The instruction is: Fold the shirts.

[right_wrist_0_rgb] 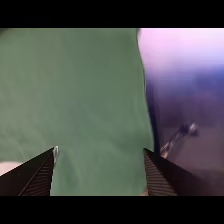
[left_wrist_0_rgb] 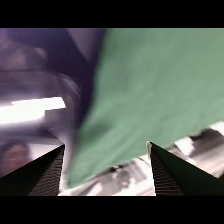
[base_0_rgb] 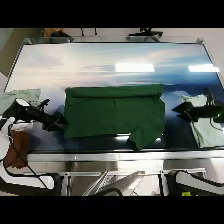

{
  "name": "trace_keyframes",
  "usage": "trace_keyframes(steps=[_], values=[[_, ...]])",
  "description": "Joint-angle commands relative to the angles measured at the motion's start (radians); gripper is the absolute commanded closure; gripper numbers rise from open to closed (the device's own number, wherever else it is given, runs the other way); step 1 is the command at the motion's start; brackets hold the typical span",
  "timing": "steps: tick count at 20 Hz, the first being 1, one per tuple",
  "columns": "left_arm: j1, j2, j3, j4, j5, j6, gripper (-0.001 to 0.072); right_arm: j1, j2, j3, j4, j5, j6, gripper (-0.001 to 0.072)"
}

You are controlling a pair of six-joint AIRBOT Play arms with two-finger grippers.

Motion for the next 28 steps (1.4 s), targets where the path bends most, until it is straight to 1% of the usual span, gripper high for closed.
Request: trace_keyframes(steps=[1,3,4,5,6,10,11,13,15,17,19,20,21,22,23,24,25,26,28], values=[[-0.031,0.021,-0.119,-0.068,0.105,0.071,0.0116,-0.006,0.068,-0.142,-0.001,0.0,0.015,0.01],[-0.066,0.021,-0.122,-0.1,0.086,0.081,0.0117,-0.005,0.076,-0.187,-0.006,0.014,0.014,0.01],[-0.08,0.021,-0.109,-0.1,0.066,0.081,0.0129,-0.005,0.075,-0.206,-0.015,0.026,0.014,0.01],[-0.088,0.021,-0.09,-0.1,0.05,0.084,0.0428,-0.004,0.075,-0.228,-0.027,0.031,0.014,0.01],[-0.093,0.021,-0.066,-0.099,0.04,0.099,0.0683,-0.004,0.075,-0.25,-0.031,0.029,0.011,0.01],[-0.093,0.021,0.027,-0.1,0.038,0.084,0.0692,-0.003,0.074,-0.343,-0.03,-0.005,0.002,0.01],[-0.093,0.021,0.042,-0.1,0.039,0.08,0.0691,0.002,0.073,-0.365,-0.022,-0.03,-0.016,0.01],[-0.093,0.021,0.057,-0.1,0.041,0.08,0.0692,0.04,0.061,-0.391,-0.011,-0.086,-0.023,0.01],[-0.093,0.021,0.06,-0.101,0.045,0.08,0.0691,0.117,0.027,-0.393,0.016,-0.124,-0.034,0.0109],[-0.093,0.021,0.06,-0.1,0.043,0.08,0.0691,0.202,-0.012,-0.393,0.058,-0.174,-0.039,0.0109],[-0.093,0.021,0.06,-0.1,0.037,0.08,0.0691,0.263,-0.034,-0.39,0.157,-0.212,-0.095,0.0112],[-0.093,0.021,0.06,-0.1,0.031,0.08,0.0691,0.278,-0.032,-0.389,0.211,-0.206,-0.116,0.0183],[-0.093,0.021,0.06,-0.099,0.019,0.08,0.0691,0.282,-0.026,-0.384,0.246,-0.165,-0.151,0.0363],[-0.093,0.021,0.06,-0.099,0.006,0.079,0.0692,0.278,-0.014,-0.377,0.258,-0.101,-0.167,0.0461],[-0.09,0.021,0.06,-0.095,-0.011,0.074,0.0692,0.275,0.008,-0.376,0.259,-0.034,-0.166,0.0461],[-0.09,0.022,0.06,-0.075,-0.026,0.056,0.0692,0.267,0.034,-0.376,0.259,0.021,-0.163,0.0547],[-0.09,0.023,0.059,-0.053,-0.042,0.041,0.0692,0.259,0.067,-0.376,0.243,0.047,-0.139,0.067],[-0.09,0.031,0.057,-0.023,-0.061,0.025,0.0693,0.251,0.109,-0.376,0.192,0.048,-0.085,0.068],[-0.09,0.069,0.056,0.093,-0.085,-0.015,0.0693,0.211,0.186,-0.376,0.019,0.042,0.021,0.0681]])
